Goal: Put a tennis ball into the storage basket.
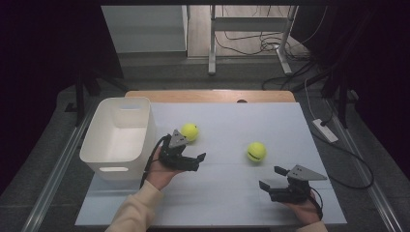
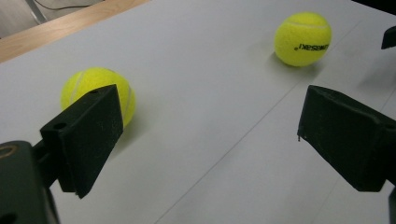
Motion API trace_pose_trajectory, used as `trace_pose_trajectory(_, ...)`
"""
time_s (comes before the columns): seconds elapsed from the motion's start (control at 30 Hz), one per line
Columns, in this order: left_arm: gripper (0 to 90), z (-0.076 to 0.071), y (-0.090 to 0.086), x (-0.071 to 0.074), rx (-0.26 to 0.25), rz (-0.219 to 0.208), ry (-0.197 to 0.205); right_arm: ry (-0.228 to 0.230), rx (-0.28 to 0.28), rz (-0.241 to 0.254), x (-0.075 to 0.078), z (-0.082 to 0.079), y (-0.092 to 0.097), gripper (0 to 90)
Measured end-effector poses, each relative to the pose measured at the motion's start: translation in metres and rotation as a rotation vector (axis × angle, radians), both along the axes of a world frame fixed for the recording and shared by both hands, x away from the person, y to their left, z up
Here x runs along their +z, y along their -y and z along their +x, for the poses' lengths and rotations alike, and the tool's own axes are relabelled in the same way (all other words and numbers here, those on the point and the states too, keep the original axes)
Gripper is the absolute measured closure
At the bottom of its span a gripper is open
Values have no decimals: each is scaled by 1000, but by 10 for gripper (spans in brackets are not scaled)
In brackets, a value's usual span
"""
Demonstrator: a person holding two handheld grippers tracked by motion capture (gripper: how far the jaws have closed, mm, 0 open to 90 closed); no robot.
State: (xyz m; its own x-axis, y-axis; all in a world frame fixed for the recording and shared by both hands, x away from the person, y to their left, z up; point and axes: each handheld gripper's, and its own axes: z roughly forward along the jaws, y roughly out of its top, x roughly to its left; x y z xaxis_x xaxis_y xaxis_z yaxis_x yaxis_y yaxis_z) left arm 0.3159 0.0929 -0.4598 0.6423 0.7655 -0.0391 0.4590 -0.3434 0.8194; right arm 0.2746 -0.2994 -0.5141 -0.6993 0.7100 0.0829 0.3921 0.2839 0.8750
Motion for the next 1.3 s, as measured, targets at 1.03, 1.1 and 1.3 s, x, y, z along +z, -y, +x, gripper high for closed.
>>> trace_pose_trajectory(1.03,52,44,2,-1,70,13,-24,-2,8,-9,-1,0,-1,135)
trace_pose_trajectory(1.1,52,47,2,-1,75,13,-25,-4,9,-11,-1,0,-1,135)
trace_pose_trajectory(1.3,51,55,0,-4,98,12,-36,-4,10,-14,-2,0,-1,135)
